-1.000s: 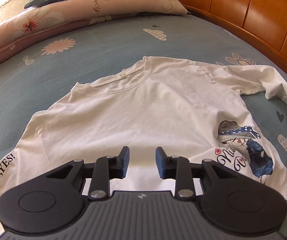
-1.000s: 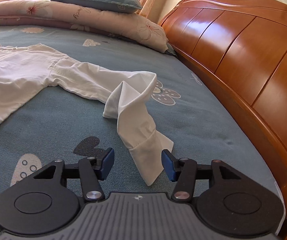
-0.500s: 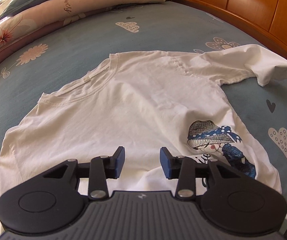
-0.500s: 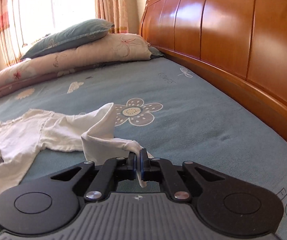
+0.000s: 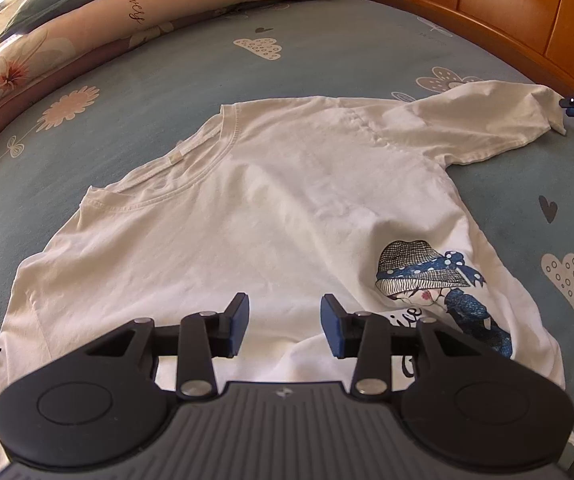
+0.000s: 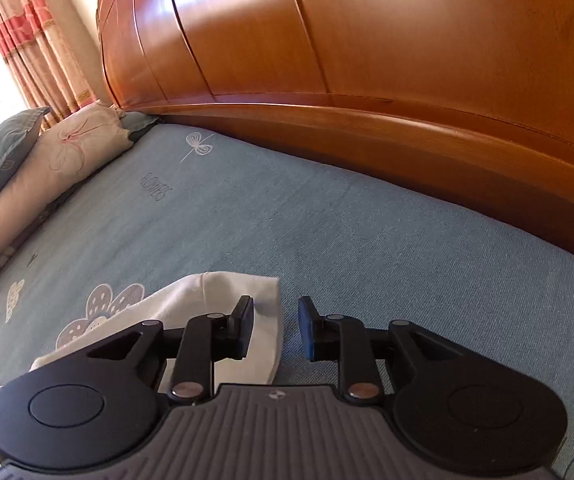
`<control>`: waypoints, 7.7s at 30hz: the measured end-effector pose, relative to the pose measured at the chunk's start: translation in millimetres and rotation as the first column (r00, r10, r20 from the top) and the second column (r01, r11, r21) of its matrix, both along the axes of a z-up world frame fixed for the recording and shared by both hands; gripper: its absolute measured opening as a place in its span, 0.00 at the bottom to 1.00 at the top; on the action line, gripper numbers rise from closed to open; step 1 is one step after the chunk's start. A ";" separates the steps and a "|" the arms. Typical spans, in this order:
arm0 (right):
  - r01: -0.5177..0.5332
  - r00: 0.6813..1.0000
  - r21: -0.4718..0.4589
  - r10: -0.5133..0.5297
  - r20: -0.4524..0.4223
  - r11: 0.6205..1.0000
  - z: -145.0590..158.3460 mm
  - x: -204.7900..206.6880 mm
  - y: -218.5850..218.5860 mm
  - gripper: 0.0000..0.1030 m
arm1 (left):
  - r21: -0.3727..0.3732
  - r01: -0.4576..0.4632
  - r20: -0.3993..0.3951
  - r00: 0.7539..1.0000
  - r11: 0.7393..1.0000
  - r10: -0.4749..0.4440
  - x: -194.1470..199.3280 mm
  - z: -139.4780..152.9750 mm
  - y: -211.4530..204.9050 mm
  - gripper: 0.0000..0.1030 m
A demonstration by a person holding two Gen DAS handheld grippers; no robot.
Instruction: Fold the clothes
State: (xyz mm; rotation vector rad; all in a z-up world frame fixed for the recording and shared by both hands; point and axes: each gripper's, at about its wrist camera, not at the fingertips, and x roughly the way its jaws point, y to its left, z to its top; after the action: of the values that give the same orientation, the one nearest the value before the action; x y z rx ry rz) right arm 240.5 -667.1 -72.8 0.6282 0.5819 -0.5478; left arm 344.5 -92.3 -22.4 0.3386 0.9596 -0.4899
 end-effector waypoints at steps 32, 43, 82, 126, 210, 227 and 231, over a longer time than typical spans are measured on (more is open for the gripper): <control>0.022 0.986 -0.131 -0.043 -0.162 0.991 24.5 -12.8 27.9 0.28 | -0.033 -0.004 -0.032 0.999 0.999 0.003 -0.8 -17.5 7.8 0.47; -0.430 0.903 -0.209 0.417 -0.105 0.878 48.2 81.9 128.5 0.36 | -0.056 0.009 -0.019 1.000 0.998 -0.010 -6.7 -13.5 10.7 0.49; -0.679 0.732 -0.060 0.668 -0.133 0.732 15.1 160.2 202.1 0.26 | -0.111 -0.047 -0.022 0.999 0.993 0.045 -10.2 -23.4 51.0 0.55; -0.890 0.424 -0.284 0.879 -0.220 0.358 88.6 -31.9 421.8 0.63 | -0.049 -0.104 0.115 0.987 0.993 0.109 -147.9 13.8 107.0 0.71; -0.930 0.363 -0.161 0.896 -0.257 0.331 1.1 2.1 548.9 0.55 | -0.293 -0.175 0.032 0.981 0.940 0.192 -178.7 -54.9 154.4 0.80; -0.928 0.371 -0.094 0.916 -0.154 0.360 -7.7 6.4 514.9 0.60 | -0.516 -0.204 -0.005 0.972 0.832 0.235 -75.8 -69.5 165.9 0.70; -0.929 0.357 -0.161 0.922 -0.151 0.333 9.2 -13.7 514.4 0.60 | -0.570 -0.185 -0.043 0.980 0.801 0.195 -70.0 -74.6 169.2 0.52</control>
State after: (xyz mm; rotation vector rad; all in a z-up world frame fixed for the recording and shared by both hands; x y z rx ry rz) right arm 226.9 -152.8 -63.6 -0.0262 0.7960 0.5103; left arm 274.5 76.9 -97.0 -0.3008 0.7728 -0.5642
